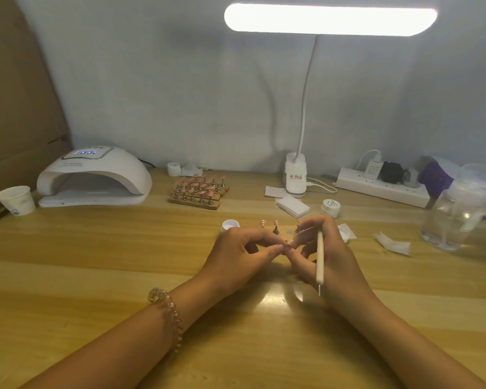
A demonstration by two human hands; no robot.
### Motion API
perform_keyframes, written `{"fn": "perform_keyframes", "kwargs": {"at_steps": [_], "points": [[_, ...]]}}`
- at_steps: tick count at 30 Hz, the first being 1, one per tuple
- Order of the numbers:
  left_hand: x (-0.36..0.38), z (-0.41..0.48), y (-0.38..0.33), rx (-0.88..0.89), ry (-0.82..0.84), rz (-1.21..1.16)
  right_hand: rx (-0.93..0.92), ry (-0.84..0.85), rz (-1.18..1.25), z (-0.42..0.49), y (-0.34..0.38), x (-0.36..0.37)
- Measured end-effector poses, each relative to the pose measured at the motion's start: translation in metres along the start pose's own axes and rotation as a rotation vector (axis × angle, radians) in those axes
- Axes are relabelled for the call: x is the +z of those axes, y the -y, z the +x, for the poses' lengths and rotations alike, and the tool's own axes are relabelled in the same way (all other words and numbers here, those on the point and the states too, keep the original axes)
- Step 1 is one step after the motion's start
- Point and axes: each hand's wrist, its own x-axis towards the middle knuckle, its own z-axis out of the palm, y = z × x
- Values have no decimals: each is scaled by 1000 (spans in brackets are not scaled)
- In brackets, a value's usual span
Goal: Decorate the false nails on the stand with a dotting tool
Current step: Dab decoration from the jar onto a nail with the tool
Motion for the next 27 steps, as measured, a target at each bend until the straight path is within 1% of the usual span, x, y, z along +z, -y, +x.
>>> {"fn": "perform_keyframes", "kwargs": {"at_steps": [4, 8, 10, 11, 14, 16, 18, 21, 24, 27], "points": [[0, -1, -1, 7, 27, -12, 2, -26, -17, 0, 0, -1], [2, -2, -6, 43, -15, -5, -35, 5, -37, 0, 0, 1], [3, -3, -9, 31, -48, 28, -54, -2, -61, 0, -2, 1], [4, -3, -9, 25, -70, 98, -62, -9, -73, 1, -3, 2], [4, -3, -8, 56, -154, 489, -65, -63, -68, 2, -7, 0], [-1, 0, -6, 90, -190, 681, -55, -120, -61, 4, -9, -2], [-7, 4, -2, 81, -184, 745, -68, -169, -106, 5, -10, -4], [-12, 10, 4, 32, -92, 771, -86, -223, -175, 5, -11, -5], [-9, 15, 10, 47, -6, 807, -110, -216, -200, 6, -10, -1], [-7, 17, 12, 83, -22, 814, -142, -185, -254, 5, -10, 3]]}}
